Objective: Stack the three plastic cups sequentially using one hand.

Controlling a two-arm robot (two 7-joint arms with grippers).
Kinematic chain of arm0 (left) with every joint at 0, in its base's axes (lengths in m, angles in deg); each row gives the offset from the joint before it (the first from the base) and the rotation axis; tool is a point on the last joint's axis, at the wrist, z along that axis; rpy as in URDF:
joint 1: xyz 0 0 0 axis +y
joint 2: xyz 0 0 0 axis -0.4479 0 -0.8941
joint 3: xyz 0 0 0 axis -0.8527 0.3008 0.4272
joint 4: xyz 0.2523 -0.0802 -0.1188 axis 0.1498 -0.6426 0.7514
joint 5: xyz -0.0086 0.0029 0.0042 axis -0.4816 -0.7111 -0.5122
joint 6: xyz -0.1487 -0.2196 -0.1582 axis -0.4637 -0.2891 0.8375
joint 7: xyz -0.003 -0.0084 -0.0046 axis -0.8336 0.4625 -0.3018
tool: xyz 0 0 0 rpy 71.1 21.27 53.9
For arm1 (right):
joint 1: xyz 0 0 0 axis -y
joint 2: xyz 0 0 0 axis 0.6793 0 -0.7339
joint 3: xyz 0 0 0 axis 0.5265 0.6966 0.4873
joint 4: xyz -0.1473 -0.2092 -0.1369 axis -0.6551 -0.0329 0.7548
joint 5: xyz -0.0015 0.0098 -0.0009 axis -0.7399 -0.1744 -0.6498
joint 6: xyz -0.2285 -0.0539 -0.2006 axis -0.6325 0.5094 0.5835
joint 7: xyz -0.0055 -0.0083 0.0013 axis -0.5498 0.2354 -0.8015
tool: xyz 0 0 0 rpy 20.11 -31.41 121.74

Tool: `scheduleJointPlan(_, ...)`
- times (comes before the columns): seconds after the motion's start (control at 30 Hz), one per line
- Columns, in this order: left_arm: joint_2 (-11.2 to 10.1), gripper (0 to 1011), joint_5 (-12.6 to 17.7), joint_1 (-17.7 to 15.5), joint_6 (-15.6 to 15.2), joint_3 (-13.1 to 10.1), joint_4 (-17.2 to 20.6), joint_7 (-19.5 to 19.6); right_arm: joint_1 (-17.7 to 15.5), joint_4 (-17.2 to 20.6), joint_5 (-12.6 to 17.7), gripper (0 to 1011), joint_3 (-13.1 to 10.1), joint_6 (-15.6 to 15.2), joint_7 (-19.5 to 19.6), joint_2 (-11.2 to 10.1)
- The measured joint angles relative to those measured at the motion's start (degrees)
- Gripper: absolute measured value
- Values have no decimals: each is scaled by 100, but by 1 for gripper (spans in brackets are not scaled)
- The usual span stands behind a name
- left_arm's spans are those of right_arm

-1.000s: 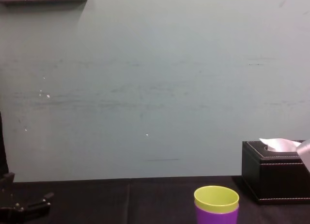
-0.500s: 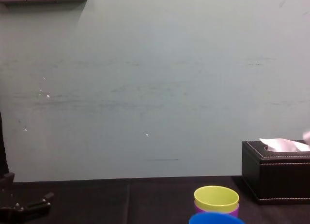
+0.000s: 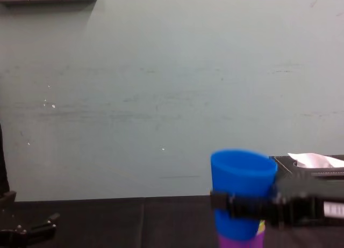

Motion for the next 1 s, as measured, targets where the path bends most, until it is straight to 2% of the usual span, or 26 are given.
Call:
scheduleJointPlan(0.27,0,1011,0,0,0,0,0,0,542,-207,85,716,20,-208,43,0)
scheduleJointPlan(0.33,0,1012,0,0,0,0,0,0,786,-434,103,716,67,-266,55,45)
scheduleJointPlan(0.57,0,1011,0,0,0,0,0,0,1198,-936,165,716,193,-391,39,165)
scheduleJointPlan(0.8,0,1011,0,0,0,0,0,0,1371,-1278,236,716,297,-449,41,269)
scheduleJointPlan(1.0,0,1011,0,0,0,0,0,0,1421,-1412,256,716,366,-457,46,304)
